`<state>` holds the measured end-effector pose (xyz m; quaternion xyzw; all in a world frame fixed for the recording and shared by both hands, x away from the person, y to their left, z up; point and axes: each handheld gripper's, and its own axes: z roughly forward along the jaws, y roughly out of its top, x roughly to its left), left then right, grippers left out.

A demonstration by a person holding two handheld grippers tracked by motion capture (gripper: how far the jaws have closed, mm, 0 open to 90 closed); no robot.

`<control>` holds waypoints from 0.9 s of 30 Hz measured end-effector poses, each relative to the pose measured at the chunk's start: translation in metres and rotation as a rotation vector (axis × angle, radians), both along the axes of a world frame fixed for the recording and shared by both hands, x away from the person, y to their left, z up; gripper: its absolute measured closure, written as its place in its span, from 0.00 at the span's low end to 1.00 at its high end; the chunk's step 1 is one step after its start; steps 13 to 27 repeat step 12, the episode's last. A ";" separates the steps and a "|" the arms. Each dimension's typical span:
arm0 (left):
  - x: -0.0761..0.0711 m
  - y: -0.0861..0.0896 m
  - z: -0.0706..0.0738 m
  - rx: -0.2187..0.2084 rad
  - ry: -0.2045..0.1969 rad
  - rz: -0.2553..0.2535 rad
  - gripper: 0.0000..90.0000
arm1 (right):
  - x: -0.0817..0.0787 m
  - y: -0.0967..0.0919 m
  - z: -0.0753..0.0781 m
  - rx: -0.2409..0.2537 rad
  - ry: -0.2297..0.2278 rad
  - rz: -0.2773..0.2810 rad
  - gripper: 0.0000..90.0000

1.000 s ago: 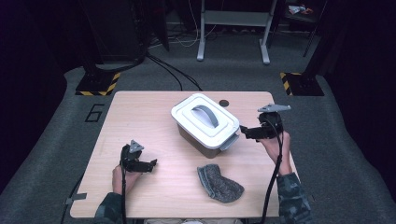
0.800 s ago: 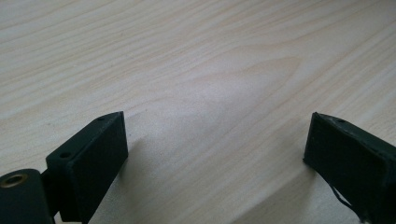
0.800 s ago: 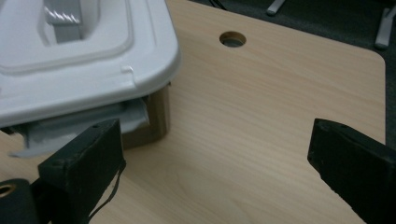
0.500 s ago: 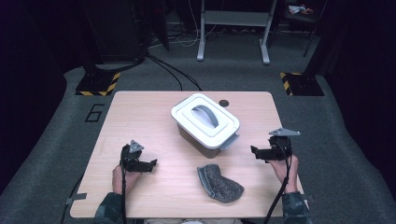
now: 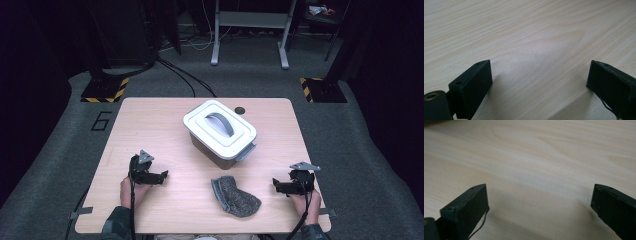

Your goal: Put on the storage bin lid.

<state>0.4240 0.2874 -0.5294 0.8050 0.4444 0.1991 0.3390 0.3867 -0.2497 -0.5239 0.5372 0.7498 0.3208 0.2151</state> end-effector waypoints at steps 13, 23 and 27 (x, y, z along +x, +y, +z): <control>0.000 0.000 0.000 0.000 0.000 0.001 0.06 | -0.013 -0.003 -0.006 -0.021 -0.014 -0.004 0.00; 0.000 0.000 0.000 0.000 0.000 0.001 0.06 | -0.013 -0.003 -0.006 -0.021 -0.014 -0.004 0.00; 0.000 0.000 0.000 0.000 0.000 0.001 0.06 | -0.013 -0.003 -0.006 -0.021 -0.014 -0.004 0.00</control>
